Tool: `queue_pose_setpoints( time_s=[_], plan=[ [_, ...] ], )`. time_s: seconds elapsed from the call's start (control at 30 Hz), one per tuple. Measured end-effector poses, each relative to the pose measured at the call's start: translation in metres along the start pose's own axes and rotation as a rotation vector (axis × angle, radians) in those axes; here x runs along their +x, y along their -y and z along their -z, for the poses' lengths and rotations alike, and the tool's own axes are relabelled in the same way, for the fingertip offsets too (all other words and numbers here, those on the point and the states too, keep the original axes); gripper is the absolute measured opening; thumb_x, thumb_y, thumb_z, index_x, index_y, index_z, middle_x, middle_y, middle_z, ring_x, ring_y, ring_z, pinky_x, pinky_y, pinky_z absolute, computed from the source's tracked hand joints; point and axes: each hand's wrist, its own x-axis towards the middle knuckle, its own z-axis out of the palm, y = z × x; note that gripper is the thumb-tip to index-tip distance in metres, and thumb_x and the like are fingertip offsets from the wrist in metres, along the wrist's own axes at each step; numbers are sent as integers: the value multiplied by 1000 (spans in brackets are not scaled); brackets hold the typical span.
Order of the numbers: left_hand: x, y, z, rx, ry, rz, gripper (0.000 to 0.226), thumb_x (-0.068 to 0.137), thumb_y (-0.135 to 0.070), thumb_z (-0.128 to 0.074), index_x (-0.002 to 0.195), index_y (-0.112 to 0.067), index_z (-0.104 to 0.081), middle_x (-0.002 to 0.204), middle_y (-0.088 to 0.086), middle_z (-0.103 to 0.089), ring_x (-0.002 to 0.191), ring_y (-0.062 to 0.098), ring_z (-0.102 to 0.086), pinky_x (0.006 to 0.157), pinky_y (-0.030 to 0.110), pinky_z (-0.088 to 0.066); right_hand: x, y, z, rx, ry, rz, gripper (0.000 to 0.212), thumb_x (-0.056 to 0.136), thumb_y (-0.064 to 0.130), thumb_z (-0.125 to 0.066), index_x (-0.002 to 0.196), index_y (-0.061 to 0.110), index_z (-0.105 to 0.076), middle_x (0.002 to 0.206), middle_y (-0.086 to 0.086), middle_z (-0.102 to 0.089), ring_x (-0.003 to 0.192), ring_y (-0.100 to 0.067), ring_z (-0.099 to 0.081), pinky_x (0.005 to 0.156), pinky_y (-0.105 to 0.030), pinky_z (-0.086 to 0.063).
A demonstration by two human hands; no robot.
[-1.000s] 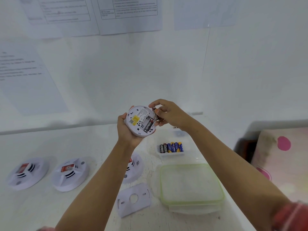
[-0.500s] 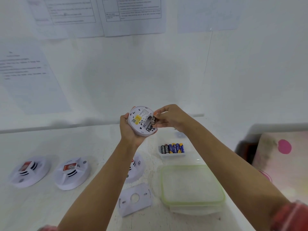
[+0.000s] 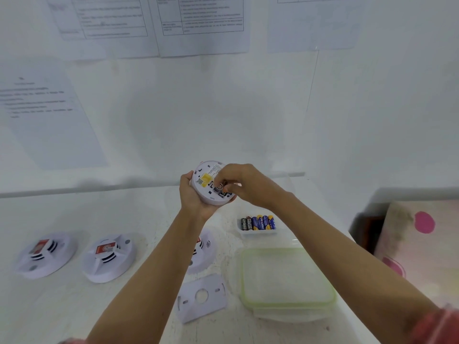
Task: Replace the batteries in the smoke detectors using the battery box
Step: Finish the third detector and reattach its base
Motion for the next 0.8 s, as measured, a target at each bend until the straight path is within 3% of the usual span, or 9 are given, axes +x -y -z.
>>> queue_pose_setpoints(
  time_s=[0.1,0.23,0.33,0.4,0.57,0.63,0.73,0.8],
  plan=[
    [-4,0,-3,-15,30,15,47,66,-38,-41,102,-11,-56,82,12,-61,75,25,-54,64,34,-51,-3,-3,-4,-45,-21,44,19,82,4,-64,98,10,-72,105,-10,-62,95,-22,-59,82,-27,-47],
    [-8,2,-5,-47,50,39,49,67,-37,-41,105,-10,-54,77,13,-62,71,25,-54,50,33,-51,-8,-7,-13,-13,-115,70,16,81,9,-66,95,7,-74,101,-12,-65,88,-24,-63,77,-27,-50],
    [-9,5,-6,-33,50,21,47,67,-37,-41,102,-10,-55,74,13,-64,63,26,-59,52,34,-52,-7,-10,-17,46,-177,19,14,77,8,-71,90,4,-75,96,-12,-68,87,-23,-64,75,-20,-48],
    [-9,5,-6,-36,37,17,45,68,-37,-41,101,-11,-55,75,13,-64,66,25,-56,52,34,-52,-6,-9,-17,99,-206,-34,13,74,6,-73,87,2,-75,94,-13,-69,87,-23,-64,76,-22,-49],
    [-6,8,-1,25,-36,-12,42,72,-38,-41,104,-16,-56,85,11,-64,80,25,-52,76,36,-43,-7,-5,-20,132,-204,-152,8,73,5,-74,80,1,-75,95,-10,-68,85,-20,-62,80,-34,-50],
    [-8,7,-3,36,-36,-23,46,67,-38,-43,109,-19,-50,90,10,-59,79,23,-50,74,33,-41,-9,-5,-22,56,-200,-138,9,76,9,-71,80,2,-74,98,-8,-67,86,-22,-61,77,-36,-49],
    [-11,6,-7,42,-25,-26,38,65,-36,-43,98,-19,-51,84,7,-55,71,19,-46,66,26,-36,-11,-1,-22,-72,-143,-121,15,84,14,-64,86,1,-70,104,-7,-63,91,-25,-58,77,-38,-47],
    [-15,8,-5,54,-16,-19,35,65,-37,-42,93,-18,-53,80,6,-59,70,19,-47,60,26,-42,-14,-1,-22,-86,-100,-107,15,86,14,-61,88,1,-69,106,-8,-61,92,-26,-57,79,-40,-46]
  ],
)
